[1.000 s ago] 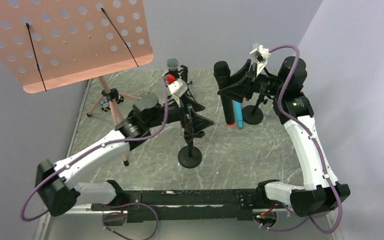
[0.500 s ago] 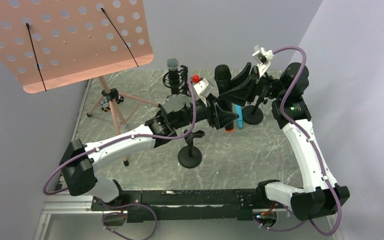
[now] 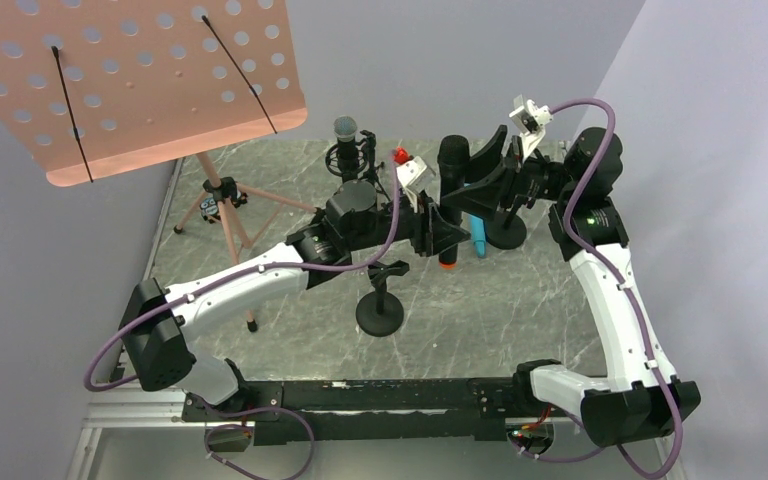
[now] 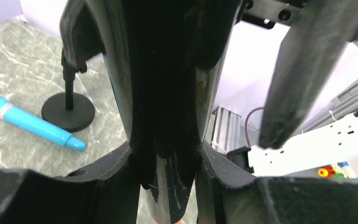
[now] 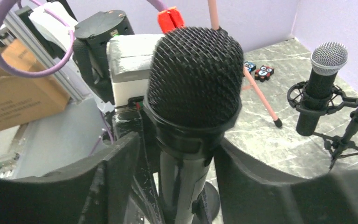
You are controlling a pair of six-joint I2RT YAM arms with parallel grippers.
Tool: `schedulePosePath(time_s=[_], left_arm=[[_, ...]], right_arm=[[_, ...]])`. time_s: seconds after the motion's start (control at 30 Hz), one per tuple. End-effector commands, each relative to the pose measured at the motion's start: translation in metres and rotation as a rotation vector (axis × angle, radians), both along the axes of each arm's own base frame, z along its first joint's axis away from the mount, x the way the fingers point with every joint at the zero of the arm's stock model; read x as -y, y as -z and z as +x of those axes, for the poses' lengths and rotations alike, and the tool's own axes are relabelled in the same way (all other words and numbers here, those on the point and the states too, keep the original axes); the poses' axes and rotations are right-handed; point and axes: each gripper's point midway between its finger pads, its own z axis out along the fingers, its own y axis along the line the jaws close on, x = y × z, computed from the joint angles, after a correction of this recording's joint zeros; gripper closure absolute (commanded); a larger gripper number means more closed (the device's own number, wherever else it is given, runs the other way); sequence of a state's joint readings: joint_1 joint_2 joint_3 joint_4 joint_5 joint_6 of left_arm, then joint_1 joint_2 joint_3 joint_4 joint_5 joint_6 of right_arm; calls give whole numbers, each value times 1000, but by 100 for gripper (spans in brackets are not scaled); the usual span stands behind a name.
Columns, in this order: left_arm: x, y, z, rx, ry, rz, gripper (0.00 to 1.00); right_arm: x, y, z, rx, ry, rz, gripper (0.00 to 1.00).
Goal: Attach the microphones to the stand
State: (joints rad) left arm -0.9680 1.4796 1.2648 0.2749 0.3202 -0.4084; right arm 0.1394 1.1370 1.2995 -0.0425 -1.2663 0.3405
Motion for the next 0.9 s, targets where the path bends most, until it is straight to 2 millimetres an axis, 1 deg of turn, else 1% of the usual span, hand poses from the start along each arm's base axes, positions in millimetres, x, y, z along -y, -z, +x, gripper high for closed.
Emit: schedulePosePath(time_s=[0.0,0.13,0.23,0.33,0.43,0.5,0.53,0.63,0.7,0.77,0.83,0.87], left_arm=[[-11,-18,-10,17,63,16,100],[-10,-18,-12,30,87,26,100],[-8,-21,-12,35,99,18,100],[-5,-23,-13,39,111,12,100],[-4,-24,-12,41,117,8,100],[-3,-27,-13,48,119,0,100],[-3,-29,-13,51,120,-6,100],[-2,-31,-13,52,126,-9,100],[-2,-31,-14,52,128,-10,100],[-3,-30,-15,52,132,-15,100],[-6,-32,-14,47,118,-21,99],[-10,-32,-13,41,109,-25,91]], right_arm=[[1,-10,-12,62,-37,15,33],[-1,-4,-14,12,-77,40,24],[-2,3,-13,-17,-88,47,20],[-4,7,-13,-32,-92,49,21],[-5,7,-11,-50,-86,57,23],[-6,8,-11,-59,-80,63,31],[-6,8,-10,-66,-77,66,38],[-7,7,-10,-76,-77,77,64],[-7,5,-10,-73,-76,78,75],[-6,3,-11,-64,-75,79,85],[-6,2,-13,-44,-78,77,91],[-6,1,-14,-35,-77,72,93]])
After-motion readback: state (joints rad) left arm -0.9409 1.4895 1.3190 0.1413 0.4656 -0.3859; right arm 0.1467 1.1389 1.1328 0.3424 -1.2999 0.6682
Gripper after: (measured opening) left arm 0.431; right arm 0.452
